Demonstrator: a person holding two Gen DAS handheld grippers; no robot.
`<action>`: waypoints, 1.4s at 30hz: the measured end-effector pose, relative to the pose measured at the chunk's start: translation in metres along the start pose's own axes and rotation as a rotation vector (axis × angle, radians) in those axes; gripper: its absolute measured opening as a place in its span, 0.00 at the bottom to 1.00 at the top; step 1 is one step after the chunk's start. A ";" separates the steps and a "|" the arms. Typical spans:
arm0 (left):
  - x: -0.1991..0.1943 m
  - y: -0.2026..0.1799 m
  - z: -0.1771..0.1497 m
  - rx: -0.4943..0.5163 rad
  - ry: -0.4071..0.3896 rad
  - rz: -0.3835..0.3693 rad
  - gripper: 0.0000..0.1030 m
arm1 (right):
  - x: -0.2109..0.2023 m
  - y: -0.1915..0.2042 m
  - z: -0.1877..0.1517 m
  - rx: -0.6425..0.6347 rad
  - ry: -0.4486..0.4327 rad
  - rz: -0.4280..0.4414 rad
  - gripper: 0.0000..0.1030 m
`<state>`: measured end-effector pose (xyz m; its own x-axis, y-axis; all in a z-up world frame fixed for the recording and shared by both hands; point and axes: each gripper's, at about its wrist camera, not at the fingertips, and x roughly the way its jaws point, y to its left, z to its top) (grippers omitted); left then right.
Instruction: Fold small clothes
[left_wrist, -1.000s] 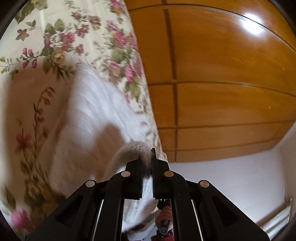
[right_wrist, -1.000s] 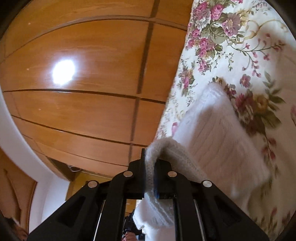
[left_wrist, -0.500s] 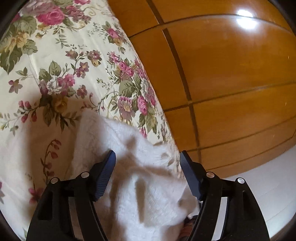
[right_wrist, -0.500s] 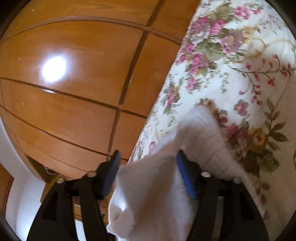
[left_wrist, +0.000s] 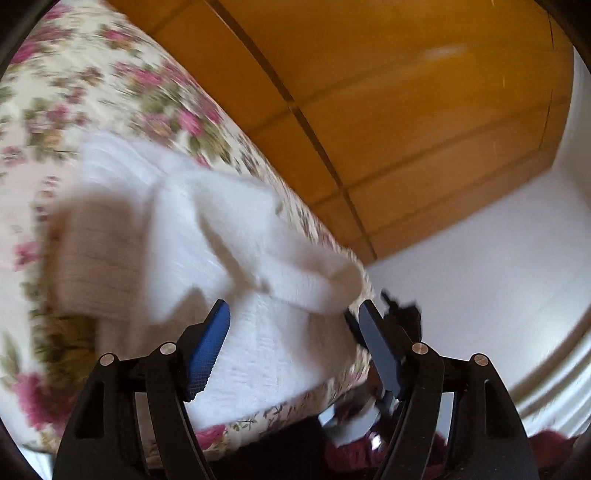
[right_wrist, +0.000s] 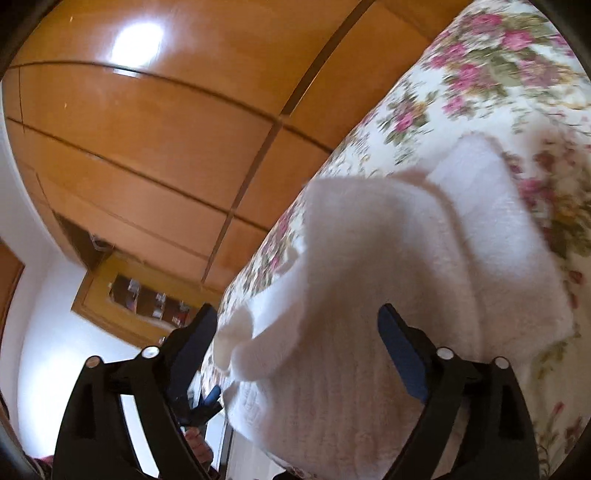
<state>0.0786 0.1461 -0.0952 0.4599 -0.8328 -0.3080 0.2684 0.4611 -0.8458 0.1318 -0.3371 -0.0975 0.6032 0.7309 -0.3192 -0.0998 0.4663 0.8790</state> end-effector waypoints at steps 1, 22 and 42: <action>0.010 -0.003 0.001 0.012 0.025 0.016 0.69 | 0.005 0.001 0.003 -0.001 0.011 -0.001 0.90; 0.046 -0.011 0.037 0.134 -0.261 0.427 0.82 | 0.050 0.021 -0.004 -0.417 -0.177 -0.567 0.91; 0.177 -0.024 0.055 0.399 -0.007 0.717 0.00 | 0.094 0.027 0.013 -0.549 -0.035 -0.835 0.05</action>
<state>0.1998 0.0048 -0.1055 0.6390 -0.2929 -0.7113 0.1877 0.9561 -0.2250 0.1961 -0.2618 -0.0995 0.6683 0.0528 -0.7420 0.0205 0.9958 0.0893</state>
